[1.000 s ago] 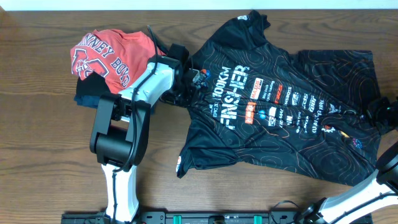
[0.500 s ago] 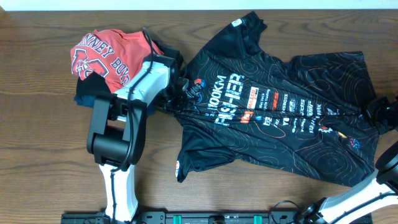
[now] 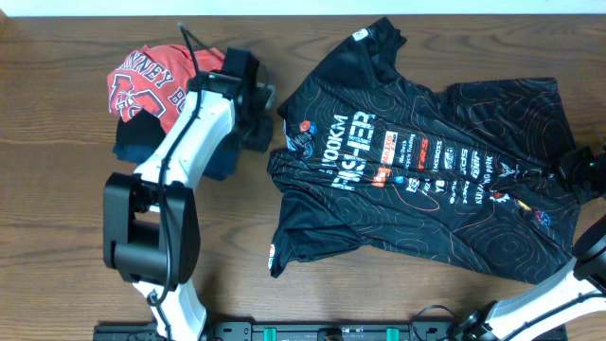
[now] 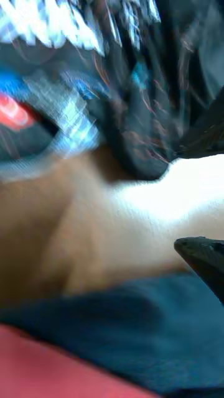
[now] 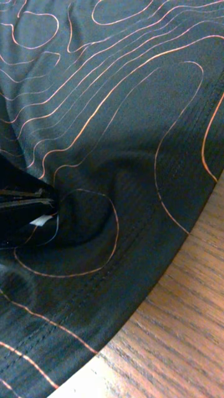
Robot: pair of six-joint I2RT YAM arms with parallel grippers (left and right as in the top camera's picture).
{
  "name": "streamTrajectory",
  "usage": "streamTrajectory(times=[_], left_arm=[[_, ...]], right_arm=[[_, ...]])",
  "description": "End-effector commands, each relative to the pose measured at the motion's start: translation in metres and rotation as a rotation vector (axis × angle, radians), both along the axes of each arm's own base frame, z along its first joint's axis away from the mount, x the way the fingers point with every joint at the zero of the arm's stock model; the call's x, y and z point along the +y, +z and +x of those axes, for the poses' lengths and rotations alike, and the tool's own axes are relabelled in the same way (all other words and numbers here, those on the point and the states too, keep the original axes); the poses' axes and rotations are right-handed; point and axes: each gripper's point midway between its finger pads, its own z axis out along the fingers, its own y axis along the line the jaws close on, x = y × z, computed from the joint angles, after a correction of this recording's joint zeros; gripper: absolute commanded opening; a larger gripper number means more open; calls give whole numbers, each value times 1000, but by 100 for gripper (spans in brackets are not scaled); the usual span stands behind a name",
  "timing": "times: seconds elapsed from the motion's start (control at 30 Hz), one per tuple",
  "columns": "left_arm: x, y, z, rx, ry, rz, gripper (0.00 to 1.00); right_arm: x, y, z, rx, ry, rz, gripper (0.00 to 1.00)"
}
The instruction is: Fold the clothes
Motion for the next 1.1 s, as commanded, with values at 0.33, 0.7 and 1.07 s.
streamTrajectory(times=[0.33,0.7,1.07], left_arm=[[-39,-47,37,-95,-78,-10,54],[-43,-60,44,-99,-55,-26,49],[-48,-71,43,-88,-63,-19,10]], right_arm=[[12,-29,-16,83,-10,54,2],[14,-28,-14,74,-6,64,1],[15,-28,-14,74,-3,64,1]])
